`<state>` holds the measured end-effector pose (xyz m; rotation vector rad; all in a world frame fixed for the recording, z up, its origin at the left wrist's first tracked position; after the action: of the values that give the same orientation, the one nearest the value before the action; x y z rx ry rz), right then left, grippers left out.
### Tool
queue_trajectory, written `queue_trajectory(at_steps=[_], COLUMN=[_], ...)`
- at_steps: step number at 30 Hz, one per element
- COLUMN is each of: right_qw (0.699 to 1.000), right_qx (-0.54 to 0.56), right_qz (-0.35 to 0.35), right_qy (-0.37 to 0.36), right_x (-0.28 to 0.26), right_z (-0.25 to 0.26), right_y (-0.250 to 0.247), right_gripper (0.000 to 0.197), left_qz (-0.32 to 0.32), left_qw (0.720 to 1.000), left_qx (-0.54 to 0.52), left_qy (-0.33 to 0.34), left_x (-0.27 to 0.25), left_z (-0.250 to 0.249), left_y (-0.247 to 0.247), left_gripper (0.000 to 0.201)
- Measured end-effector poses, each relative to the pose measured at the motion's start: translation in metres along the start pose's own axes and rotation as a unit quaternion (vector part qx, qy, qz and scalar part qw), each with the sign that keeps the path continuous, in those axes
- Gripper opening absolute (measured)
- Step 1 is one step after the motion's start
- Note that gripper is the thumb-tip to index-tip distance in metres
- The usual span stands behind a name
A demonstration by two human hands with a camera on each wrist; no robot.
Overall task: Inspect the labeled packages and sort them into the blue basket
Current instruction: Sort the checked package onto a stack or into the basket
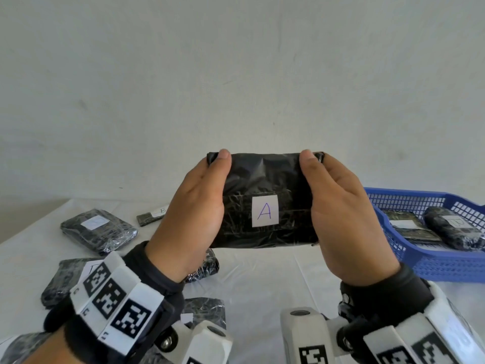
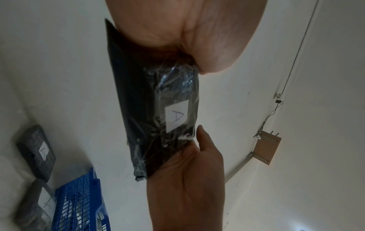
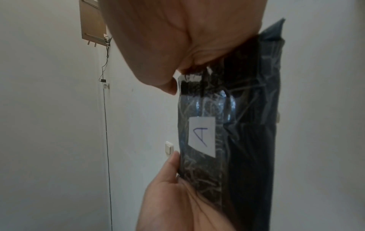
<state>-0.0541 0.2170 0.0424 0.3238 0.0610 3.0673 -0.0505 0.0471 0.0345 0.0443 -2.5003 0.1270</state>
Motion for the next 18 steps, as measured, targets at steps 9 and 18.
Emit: queue_trajectory(at_steps=[9, 18], right_qw=[0.998, 0.98], right_qx=[0.017, -0.143], right_qz=[-0.053, -0.085], right_qy=[-0.033, -0.11], right_x=[0.0005, 0.0041], right_z=[0.0003, -0.0054], right_y=[-0.003, 0.0003], right_gripper=[0.044, 0.034], left_qz=[-0.005, 0.016], left_qw=[0.995, 0.998], left_qx=[-0.091, -0.061], left_qy=[-0.042, -0.007], left_x=[0.003, 0.0007], left_z=[0.0044, 0.0072], left_y=[0.0008, 0.0079], left_gripper=[0.049, 0.036])
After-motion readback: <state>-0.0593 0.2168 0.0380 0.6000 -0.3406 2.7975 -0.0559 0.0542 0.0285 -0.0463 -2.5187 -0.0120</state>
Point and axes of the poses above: each hand's wrist, its own x-axis towards the middle knuckle, its own y-axis out of the palm, z = x × y, the point moved 2 cm from there along x, towards the middle knuckle, and after that the axes turned 10 degrees about y, right-handed, at the moved point
